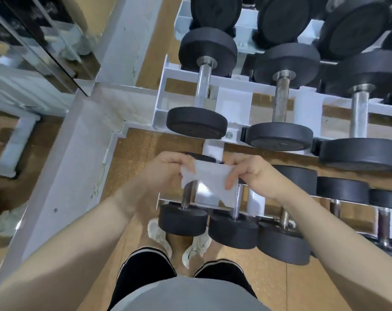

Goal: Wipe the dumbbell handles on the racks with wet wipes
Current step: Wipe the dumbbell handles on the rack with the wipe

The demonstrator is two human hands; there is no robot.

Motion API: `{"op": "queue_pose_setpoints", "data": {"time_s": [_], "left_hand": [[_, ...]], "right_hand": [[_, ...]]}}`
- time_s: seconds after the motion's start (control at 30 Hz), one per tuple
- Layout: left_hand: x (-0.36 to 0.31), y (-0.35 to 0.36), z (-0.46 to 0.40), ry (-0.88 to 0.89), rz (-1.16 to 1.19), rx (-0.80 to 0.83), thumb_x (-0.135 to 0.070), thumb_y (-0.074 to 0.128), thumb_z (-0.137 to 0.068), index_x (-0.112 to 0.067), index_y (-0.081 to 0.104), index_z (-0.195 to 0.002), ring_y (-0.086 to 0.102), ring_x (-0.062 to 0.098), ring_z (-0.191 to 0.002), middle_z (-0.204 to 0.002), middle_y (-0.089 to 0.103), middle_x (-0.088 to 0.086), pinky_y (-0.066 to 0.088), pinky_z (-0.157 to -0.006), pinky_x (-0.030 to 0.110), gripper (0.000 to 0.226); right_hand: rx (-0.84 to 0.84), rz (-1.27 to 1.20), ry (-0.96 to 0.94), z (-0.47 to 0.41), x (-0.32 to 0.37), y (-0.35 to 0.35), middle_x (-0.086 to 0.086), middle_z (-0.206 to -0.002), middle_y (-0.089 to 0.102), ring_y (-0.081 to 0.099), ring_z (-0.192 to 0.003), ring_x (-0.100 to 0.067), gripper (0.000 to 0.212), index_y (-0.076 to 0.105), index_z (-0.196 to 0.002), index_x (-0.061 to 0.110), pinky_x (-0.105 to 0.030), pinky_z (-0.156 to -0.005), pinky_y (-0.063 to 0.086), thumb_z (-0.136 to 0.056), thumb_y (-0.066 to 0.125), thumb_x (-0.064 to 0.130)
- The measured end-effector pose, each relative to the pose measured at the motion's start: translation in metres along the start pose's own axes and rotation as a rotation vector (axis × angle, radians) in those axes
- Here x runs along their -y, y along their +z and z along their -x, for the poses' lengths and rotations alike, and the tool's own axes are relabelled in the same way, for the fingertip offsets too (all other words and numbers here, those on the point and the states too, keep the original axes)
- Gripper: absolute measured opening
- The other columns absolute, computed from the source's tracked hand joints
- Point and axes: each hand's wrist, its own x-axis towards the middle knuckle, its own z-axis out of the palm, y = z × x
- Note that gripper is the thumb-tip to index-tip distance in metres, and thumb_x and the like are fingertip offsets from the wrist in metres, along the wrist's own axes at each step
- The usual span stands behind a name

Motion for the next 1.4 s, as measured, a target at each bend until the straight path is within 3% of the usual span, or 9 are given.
{"op": "queue_pose_setpoints", "data": {"time_s": [0.07,0.17,0.43,0.63,0.8,0.97,1.03,1.17,1.4], "left_hand": [[-0.007,-0.013,-0.005,-0.010,-0.148,0.074,0.009,0.040,-0.085,-0.017,0.067,-0.054,0.063,0.014,-0.091,-0.084,0.065,0.000,0.052,-0.077,0.022,0.048],[-0.018,-0.027,-0.013,0.011,-0.308,0.067,-0.019,0.047,-0.082,-0.015,0.069,-0.068,0.059,0.014,-0.099,-0.091,0.064,-0.001,0.045,-0.089,0.030,0.027],[-0.064,-0.051,-0.053,0.321,-0.566,-0.061,-0.011,0.064,-0.084,-0.022,0.055,-0.079,0.052,-0.002,-0.064,-0.080,0.053,-0.012,0.039,-0.060,0.007,0.014],[-0.102,-0.078,-0.084,0.389,-0.600,-0.026,-0.014,0.060,-0.087,-0.031,0.054,-0.084,0.049,0.001,-0.067,-0.084,0.051,-0.016,0.039,-0.062,0.007,0.018],[-0.112,-0.074,-0.110,0.288,-0.312,0.153,-0.006,0.053,-0.091,-0.018,0.064,-0.102,0.059,0.022,-0.096,-0.110,0.061,0.009,0.050,-0.086,0.031,0.020],[-0.109,-0.072,-0.126,0.350,-0.535,0.218,-0.004,0.054,-0.090,-0.016,0.065,-0.100,0.046,0.002,-0.096,-0.116,0.039,0.000,0.038,-0.085,0.008,0.020],[-0.108,-0.081,-0.130,0.293,-0.528,0.179,-0.007,0.053,-0.091,-0.014,0.062,-0.099,0.048,0.000,-0.088,-0.110,0.043,-0.002,0.036,-0.080,0.005,0.014],[-0.106,-0.100,-0.128,0.136,-0.613,0.201,-0.027,0.057,-0.089,-0.026,0.058,-0.111,0.055,-0.004,-0.085,-0.102,0.060,-0.013,0.041,-0.074,0.005,0.022],[-0.091,-0.103,-0.119,-0.007,-0.816,0.256,-0.038,0.057,-0.086,-0.031,0.059,-0.121,0.055,0.003,-0.104,-0.111,0.061,-0.014,0.044,-0.090,0.018,0.036]], "right_hand": [[-0.039,0.270,-0.069,-0.006,-0.001,-0.006,0.011,-0.082,0.055,0.053,-0.073,-0.008,0.041,0.074,-0.067,0.015,-0.022,-0.066,0.042,-0.070,0.036,-0.003],[-0.181,0.103,-0.060,-0.016,0.007,-0.009,0.014,-0.076,0.053,0.051,-0.070,-0.004,0.027,0.065,-0.065,0.023,-0.013,-0.067,0.038,-0.073,0.040,0.015],[-0.474,-0.533,0.390,-0.079,0.033,-0.002,-0.004,-0.087,0.060,0.057,-0.083,-0.020,0.039,0.056,-0.114,0.021,-0.029,-0.076,0.046,-0.080,0.068,0.005],[-0.538,-0.553,0.315,-0.099,0.073,-0.028,0.003,-0.070,0.063,0.057,-0.069,-0.015,0.016,0.065,-0.070,0.018,-0.026,-0.064,0.041,-0.082,0.065,0.007],[-0.497,-0.639,0.195,-0.125,0.086,-0.026,0.013,-0.109,0.063,0.060,-0.100,-0.006,0.019,0.072,-0.072,0.023,-0.020,-0.084,0.047,-0.076,0.069,0.004],[-0.723,-0.717,0.257,-0.150,0.084,-0.024,-0.005,-0.091,0.064,0.061,-0.078,-0.017,0.013,0.062,-0.079,0.011,-0.030,-0.072,0.053,-0.085,0.060,0.000],[-0.824,-0.630,0.272,-0.158,0.075,-0.033,-0.004,-0.077,0.061,0.056,-0.065,-0.012,0.009,0.062,-0.084,0.009,-0.022,-0.058,0.048,-0.085,0.060,0.001],[-0.901,0.178,0.245,-0.179,0.056,-0.057,0.000,-0.096,0.060,0.054,-0.088,-0.013,0.021,0.067,-0.105,0.007,-0.014,-0.074,0.035,-0.085,0.060,0.007],[-0.394,0.827,0.061,-0.214,0.035,-0.061,0.003,-0.090,0.045,0.048,-0.083,-0.019,0.018,0.054,-0.108,0.009,-0.036,-0.070,0.045,-0.092,0.047,0.015]]}}
